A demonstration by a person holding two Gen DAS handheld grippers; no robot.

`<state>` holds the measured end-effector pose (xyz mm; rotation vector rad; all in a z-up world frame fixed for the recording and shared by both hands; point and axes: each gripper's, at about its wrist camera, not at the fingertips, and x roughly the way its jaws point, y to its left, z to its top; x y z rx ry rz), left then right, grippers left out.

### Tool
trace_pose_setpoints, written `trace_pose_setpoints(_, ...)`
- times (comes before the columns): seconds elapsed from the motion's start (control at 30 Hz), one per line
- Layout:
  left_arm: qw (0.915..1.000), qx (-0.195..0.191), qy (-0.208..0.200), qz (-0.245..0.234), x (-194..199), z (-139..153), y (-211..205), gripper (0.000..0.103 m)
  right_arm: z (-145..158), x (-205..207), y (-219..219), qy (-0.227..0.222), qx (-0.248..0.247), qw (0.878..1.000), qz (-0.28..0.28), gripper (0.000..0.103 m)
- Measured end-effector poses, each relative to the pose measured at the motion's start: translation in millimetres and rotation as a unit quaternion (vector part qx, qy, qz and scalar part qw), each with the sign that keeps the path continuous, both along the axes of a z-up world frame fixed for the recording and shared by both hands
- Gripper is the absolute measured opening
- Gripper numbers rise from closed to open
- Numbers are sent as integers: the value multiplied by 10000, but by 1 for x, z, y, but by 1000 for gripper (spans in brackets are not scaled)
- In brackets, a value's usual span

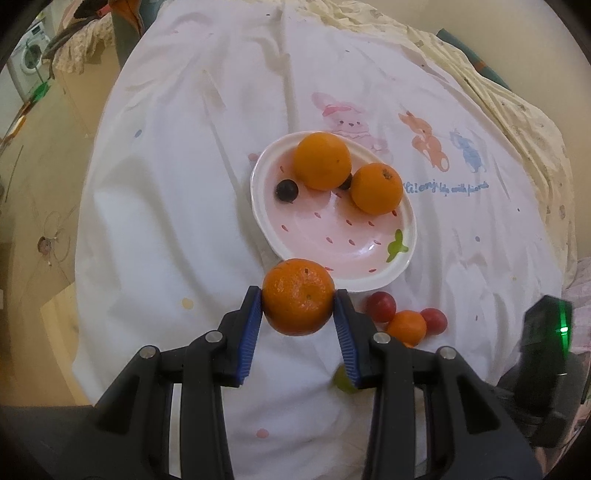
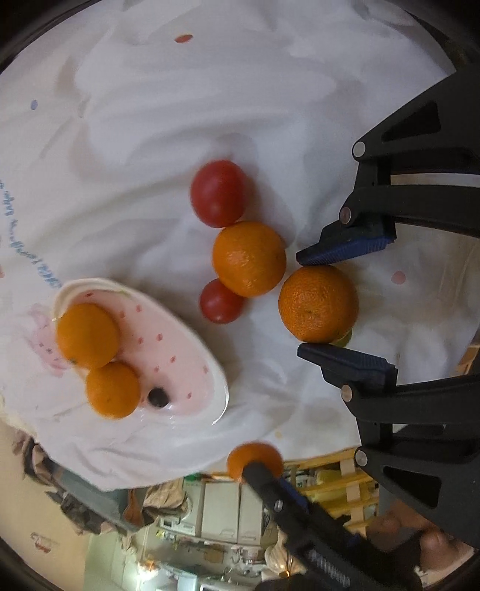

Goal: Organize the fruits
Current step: 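Carry both mandarins over the plate and open both tools to release them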

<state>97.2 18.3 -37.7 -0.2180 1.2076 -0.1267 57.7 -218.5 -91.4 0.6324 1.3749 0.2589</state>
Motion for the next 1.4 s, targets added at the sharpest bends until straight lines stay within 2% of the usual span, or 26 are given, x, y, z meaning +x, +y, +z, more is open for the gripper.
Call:
trace_pose_setpoints(0.27, 9998, 169, -70, 70, 0, -2, 2, 35, 26, -3, -10, -293, 178, 9993, 135, 45)
trace_pose_setpoints(0.5, 9985, 519, -152, 47, -1, -7, -1, 35, 49, 2, -27, -885, 375, 9952, 176, 45)
trace_pose_setpoints(0.83, 9962, 786, -355, 87, -4, -6, 4, 35, 71, 28, -42, -1361, 504, 9894, 92, 45)
trace_pose_setpoints(1.2, 9963, 533, -595, 306, 0, 34, 10, 35, 103, 72, -50, -1865, 419, 9813, 222, 45)
trace_pose_setpoints(1.4, 9971, 436, -564, 269, 22, 45, 6, 35, 115, 101, -44, -1996, 278, 9787, 387, 45)
